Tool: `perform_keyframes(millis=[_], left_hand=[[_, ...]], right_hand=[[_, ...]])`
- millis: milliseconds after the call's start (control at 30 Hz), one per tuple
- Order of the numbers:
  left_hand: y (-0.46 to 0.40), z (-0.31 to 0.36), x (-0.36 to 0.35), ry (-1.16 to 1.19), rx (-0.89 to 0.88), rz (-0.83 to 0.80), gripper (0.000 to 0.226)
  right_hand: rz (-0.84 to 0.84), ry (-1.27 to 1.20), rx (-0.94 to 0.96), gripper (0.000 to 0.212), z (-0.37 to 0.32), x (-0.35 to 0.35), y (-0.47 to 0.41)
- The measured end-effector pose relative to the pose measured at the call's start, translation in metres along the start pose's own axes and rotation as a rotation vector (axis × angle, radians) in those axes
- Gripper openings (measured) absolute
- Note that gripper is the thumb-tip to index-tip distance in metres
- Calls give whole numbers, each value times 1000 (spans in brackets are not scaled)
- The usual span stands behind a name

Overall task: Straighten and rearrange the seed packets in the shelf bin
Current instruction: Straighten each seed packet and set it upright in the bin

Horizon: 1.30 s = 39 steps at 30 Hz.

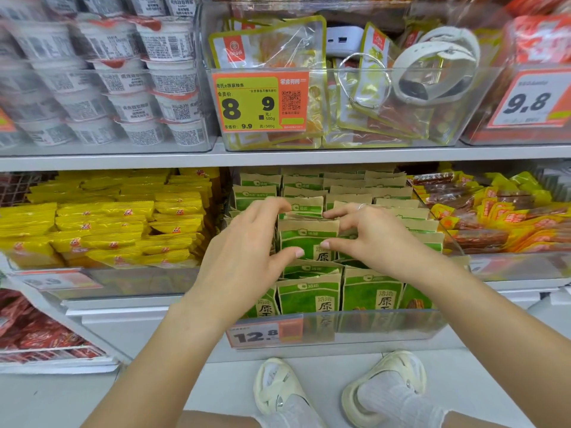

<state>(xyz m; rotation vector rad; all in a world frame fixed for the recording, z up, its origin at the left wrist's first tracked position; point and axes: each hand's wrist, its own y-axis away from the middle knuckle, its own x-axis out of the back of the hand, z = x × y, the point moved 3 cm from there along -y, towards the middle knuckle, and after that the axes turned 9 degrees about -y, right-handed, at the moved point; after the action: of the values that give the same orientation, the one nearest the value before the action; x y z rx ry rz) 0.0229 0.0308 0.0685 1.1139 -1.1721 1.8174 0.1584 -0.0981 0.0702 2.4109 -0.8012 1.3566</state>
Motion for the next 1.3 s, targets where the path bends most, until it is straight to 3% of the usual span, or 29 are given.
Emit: perform_keyframes(millis=[100,267,467,633,767,933,1033,1200,1300], left_hand=[[18,11,3,5,-69,162,34],[33,17,-17,-133,-182,37,46],[45,16,-26,-102,-260,107,19],[54,17,-34,-65,-283,168,11],[53,15,-33,-63,-261,150,26],[53,14,-29,-12,-240,120,28],[50,9,-15,172,-124,157,32],[48,10,18,676,174,300,12],[44,22,27,1017,239,118,34]], right_hand=[[36,7,-8,39,1,-2,0],[66,17,-7,42,-1,-3,0],[119,-72,6,35,-3,3,0],[311,-233,103,31,-9,13,5],[466,-346,164,39,-19,28,10],[712,-480,236,39,-25,45,19],[738,-662,231,30,-26,54,26],[580,-828,141,21,-26,52,33],[510,-916,122,20,-30,43,44]])
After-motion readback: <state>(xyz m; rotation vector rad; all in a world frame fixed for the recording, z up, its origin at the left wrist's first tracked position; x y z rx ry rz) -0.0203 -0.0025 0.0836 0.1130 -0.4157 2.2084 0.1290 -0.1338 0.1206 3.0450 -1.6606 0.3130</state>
